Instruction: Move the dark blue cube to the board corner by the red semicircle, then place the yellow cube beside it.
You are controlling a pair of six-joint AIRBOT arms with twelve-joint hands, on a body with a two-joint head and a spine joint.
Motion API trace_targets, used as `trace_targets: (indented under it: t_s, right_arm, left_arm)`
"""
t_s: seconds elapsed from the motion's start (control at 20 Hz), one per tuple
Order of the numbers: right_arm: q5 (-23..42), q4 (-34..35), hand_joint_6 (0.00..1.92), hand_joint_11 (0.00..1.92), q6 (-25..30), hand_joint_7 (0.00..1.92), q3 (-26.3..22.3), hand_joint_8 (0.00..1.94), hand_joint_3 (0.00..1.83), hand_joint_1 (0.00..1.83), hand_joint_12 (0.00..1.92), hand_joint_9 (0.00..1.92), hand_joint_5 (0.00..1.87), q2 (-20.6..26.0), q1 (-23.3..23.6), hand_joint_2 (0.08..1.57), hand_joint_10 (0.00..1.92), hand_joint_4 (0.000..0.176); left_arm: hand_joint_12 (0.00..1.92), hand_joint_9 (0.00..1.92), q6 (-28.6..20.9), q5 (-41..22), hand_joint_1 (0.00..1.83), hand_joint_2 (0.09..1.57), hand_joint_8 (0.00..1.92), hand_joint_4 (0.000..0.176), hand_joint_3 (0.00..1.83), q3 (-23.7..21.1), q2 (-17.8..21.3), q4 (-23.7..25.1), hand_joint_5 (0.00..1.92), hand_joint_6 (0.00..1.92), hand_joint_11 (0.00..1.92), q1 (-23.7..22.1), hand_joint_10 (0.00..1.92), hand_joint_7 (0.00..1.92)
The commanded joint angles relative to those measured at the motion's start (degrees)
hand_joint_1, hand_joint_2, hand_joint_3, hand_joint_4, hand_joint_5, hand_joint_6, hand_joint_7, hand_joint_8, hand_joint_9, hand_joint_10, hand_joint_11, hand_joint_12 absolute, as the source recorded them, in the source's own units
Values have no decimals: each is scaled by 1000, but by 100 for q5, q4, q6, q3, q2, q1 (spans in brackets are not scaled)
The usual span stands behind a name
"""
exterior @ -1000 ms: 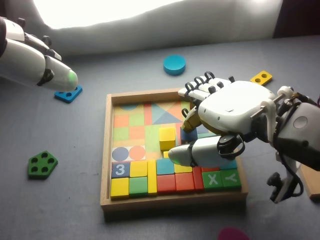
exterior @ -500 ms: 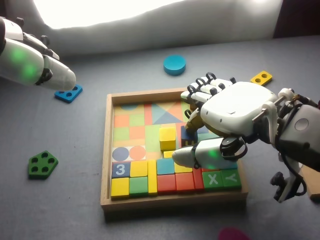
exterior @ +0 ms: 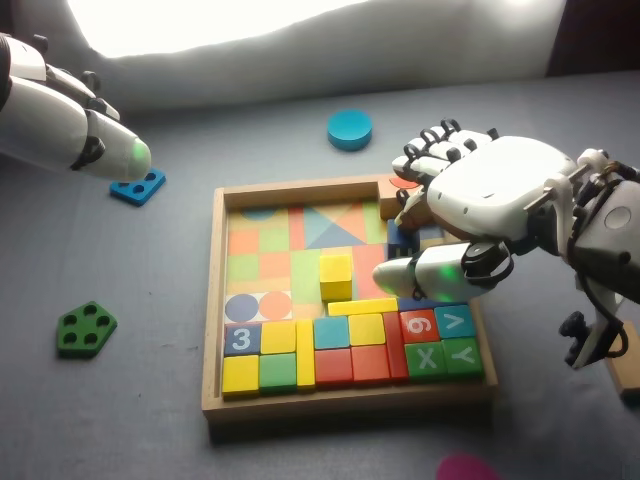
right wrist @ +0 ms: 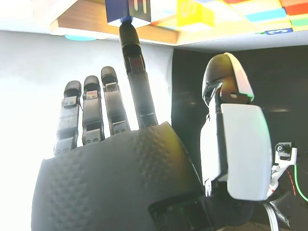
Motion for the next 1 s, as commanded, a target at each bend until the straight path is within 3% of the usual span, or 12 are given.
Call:
trace_targets:
  t_s: [0.0, 0.05, 0.15, 0.25, 0.3, 0.5, 0.65, 0.95]
  right_arm:
    - [179, -182, 37, 0, 88, 105, 67, 13, 6, 0, 0, 0, 742, 27, -81, 1135, 0, 22]
    - [201, -672, 37, 0, 438, 105, 145, 12, 5, 0, 0, 0, 745, 28, -129, 1134, 0, 28]
    - [201, -686, 36, 0, 447, 111, 202, 14, 4, 0, 0, 0, 745, 28, -138, 1132, 0, 25]
    - [197, -695, 38, 0, 447, 115, 283, 12, 6, 0, 0, 0, 756, 27, -143, 1137, 0, 10]
    - [197, -700, 34, 0, 447, 110, 313, 8, 4, 0, 0, 0, 752, 28, -143, 1133, 0, 21]
    - [190, -1019, 36, 0, 699, 129, 425, 14, 1, 0, 0, 0, 765, 43, -167, 1129, 0, 19]
    - [193, -1113, 37, 0, 793, 134, 469, 13, 4, 0, 0, 0, 774, 55, -175, 1136, 0, 8]
    - [193, -1113, 33, 0, 794, 126, 472, 7, 3, 0, 0, 0, 775, 107, -158, 1135, 0, 12]
  left_arm:
    - [823, 233, 14, -401, 0, 1235, 3, 29, 5, 7, 15, 209, 144, 0, 0, -55, 9, 195]
    - [824, 238, 18, -401, 0, 1235, 4, 30, 4, 10, 15, 210, 146, 1, 0, -54, 10, 197]
    - [823, 228, 38, -401, 0, 1226, 0, 37, 0, 12, 15, 210, 130, 0, 0, -54, 5, 189]
    - [826, 224, 58, -401, 0, 1220, 1, 35, 0, 18, 15, 210, 141, 1, 0, -49, 1, 188]
    - [826, 228, 59, -401, 0, 1220, 0, 38, 0, 19, 15, 210, 137, 0, 0, -47, 3, 185]
    - [814, 225, 65, -402, 0, 1221, 2, 31, 0, 19, 15, 211, 149, 3, 0, -40, 0, 195]
    - [793, 220, 65, -408, 0, 1230, 2, 34, 3, 22, 15, 211, 129, 0, 0, -40, 2, 180]
    - [836, 236, 64, -427, 0, 1226, 3, 33, 1, 26, 15, 211, 139, 4, 0, -33, 4, 195]
